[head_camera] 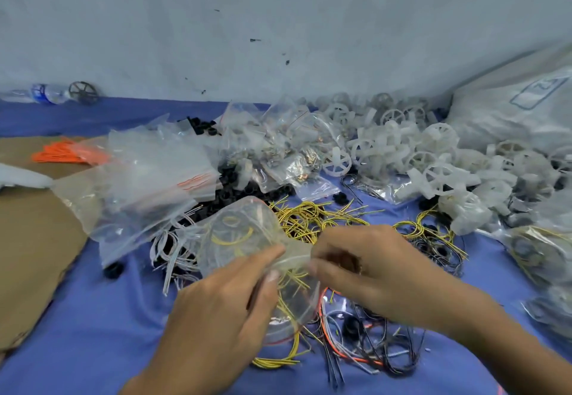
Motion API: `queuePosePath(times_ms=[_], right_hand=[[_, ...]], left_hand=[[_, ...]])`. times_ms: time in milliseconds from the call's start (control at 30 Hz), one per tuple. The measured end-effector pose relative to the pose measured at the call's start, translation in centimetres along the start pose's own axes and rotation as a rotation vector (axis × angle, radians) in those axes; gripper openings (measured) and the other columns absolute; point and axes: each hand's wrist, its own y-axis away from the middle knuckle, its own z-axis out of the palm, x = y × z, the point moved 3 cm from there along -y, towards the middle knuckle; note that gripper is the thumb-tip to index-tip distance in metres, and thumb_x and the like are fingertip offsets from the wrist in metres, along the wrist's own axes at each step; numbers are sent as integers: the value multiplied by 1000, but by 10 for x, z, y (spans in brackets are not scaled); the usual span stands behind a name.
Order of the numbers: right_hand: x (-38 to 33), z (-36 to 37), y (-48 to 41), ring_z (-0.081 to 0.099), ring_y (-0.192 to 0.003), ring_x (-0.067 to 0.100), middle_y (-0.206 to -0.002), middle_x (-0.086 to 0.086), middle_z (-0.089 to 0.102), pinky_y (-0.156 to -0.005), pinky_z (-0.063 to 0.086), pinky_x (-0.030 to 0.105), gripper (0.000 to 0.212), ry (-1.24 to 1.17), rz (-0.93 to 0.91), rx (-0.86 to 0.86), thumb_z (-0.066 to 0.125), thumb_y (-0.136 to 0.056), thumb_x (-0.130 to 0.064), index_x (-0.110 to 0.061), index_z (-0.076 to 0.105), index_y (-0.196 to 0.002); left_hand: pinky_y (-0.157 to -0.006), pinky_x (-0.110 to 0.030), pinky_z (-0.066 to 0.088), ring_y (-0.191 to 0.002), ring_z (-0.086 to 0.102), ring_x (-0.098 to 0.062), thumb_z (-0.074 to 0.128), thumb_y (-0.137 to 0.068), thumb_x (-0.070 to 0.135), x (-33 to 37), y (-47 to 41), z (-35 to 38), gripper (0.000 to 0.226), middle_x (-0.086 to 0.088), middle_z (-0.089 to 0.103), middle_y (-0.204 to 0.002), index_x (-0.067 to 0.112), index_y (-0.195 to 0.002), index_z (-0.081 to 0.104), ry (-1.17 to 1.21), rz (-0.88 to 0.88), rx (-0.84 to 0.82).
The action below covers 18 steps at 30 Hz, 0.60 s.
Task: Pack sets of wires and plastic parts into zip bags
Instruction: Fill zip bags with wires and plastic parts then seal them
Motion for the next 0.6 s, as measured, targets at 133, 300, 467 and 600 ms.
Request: queuePosePath(times_ms=[133,300,467,600], right_hand=[[57,-1,-66,56,-76,3,-89,-15,61,-66,43,28,12,152,147,84,54,-97,-34,-28,64,-95],[123,45,-156,39,-132,33,-146,9,42,-102,41,46,29,436,236,-124,46,-98,-23,-16,67,-116],[140,57,-199,43,-128,35,-142,12,46,-102,43,49,31,637,205,-107,40,-98,-16,-6,66,-112],[143,54,-212,46,-126,36,-138,11,49,-99,45,52,30,638,169,-49,41,-98,-16,-6,60,-119]], left_hand=[[-58,-29,57,-76,67,-7,44,-90,46,6,4,2,39,22,70,-105,42,-125,62,38,-37,-11],[-59,0,41,-64,52,12,44,-92,47,4,7,2,36,29,66,-94,44,-123,63,89,-77,-93],[-54,-3,41,-61,43,14,47,-89,45,-1,7,-2,37,29,65,-91,44,-122,64,104,-50,-54],[-50,-10,46,-61,53,6,50,-88,44,-4,3,-2,35,26,67,-91,43,-119,66,92,-16,2]])
